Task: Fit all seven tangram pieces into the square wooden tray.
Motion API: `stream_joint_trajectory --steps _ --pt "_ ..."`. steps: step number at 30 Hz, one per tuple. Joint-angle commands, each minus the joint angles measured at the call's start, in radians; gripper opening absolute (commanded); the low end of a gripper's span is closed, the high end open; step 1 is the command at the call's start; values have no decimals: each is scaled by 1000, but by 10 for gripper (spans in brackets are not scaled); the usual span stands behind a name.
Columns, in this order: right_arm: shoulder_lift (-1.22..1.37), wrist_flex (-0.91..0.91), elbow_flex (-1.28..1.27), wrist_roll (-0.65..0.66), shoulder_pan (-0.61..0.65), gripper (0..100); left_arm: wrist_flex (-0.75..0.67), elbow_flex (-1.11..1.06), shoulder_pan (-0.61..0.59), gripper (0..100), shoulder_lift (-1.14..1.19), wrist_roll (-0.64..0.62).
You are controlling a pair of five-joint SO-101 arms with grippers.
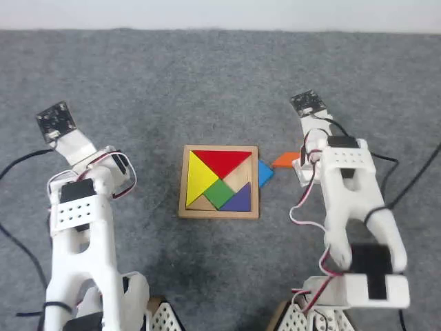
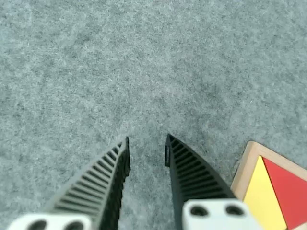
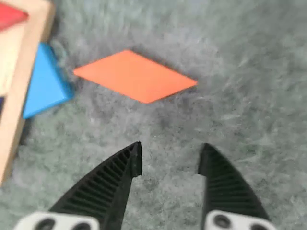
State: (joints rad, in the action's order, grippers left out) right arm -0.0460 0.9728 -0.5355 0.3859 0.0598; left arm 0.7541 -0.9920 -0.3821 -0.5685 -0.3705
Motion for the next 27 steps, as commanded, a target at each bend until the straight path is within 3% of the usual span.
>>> stream_joint_trajectory --steps 1,5,11,17,27 --pt "16 22 71 54 82 196 -28 16 2 127 -40 -9" --pt "21 -27 77 68 122 188 -28 16 2 127 -38 -9" --pt "24 -142 75 236 122 195 -28 15 2 127 -35 -9" --pt "41 -147 72 324 139 301 -28 15 2 127 -40 -9" --pt "136 -125 94 394 205 231 -25 19 2 127 -40 -9"
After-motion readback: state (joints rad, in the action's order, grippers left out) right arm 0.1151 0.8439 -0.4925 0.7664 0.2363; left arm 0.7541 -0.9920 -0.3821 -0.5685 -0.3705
